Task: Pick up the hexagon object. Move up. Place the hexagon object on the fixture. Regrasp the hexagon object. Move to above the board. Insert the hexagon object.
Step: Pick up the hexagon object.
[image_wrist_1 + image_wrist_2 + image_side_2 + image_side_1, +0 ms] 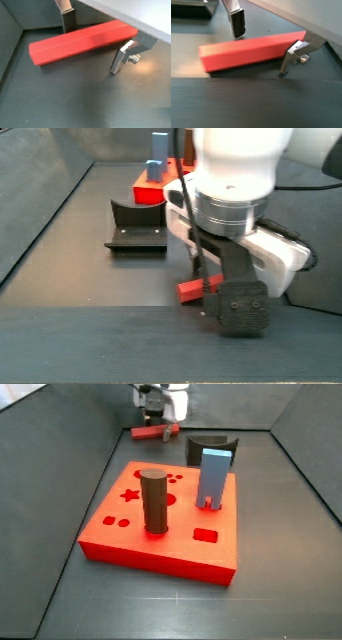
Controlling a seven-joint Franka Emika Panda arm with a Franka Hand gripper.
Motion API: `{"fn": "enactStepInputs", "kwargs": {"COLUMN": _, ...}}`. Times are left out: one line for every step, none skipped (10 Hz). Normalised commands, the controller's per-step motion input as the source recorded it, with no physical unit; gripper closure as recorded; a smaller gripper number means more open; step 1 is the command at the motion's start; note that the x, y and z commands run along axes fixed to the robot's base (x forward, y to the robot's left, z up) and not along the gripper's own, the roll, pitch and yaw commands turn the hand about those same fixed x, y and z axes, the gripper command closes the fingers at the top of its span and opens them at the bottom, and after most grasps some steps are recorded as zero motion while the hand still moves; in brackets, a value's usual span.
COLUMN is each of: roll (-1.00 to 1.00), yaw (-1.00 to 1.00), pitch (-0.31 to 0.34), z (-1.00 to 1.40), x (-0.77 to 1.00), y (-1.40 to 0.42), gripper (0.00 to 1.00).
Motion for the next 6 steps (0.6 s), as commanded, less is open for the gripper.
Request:
{"fn": "enactStepInputs", "kwargs": {"roll": -0.01, "yaw": 0.0, "pitch": -0.067, "z": -0.03, "x": 0.0, "y": 0.0, "gripper": 0.0}}
{"fn": "enactStepInputs", "kwargs": {"roll": 0.02, "yaw": 0.0, "pitch": 0.016, "z": 0.0, "x": 0.0, "y": -0.02, "gripper": 0.0}}
{"fn": "enactStepInputs", "kwargs": {"roll": 0.0, "yaw": 0.0, "pitch": 0.0, "z": 0.0, "x": 0.0, "y": 0.0, "gripper": 1.0}}
{"fn": "enactStepInputs", "kwargs": {"roll": 0.0, "yaw": 0.0, "pitch": 0.0, "z": 0.0, "x": 0.0, "y": 0.0, "gripper": 1.0}}
{"fn": "enactStepInputs", "kwargs": {"roll": 0.0, "yaw": 0.0, "pitch": 0.0, "z": 0.0, "x": 0.0, "y": 0.0, "gripper": 1.0}}
{"fn": "enactStepInputs", "kwargs": {"roll": 0.0, "yaw": 0.0, "pitch": 0.0, "z": 0.0, "x": 0.0, "y": 0.0, "gripper": 1.0}}
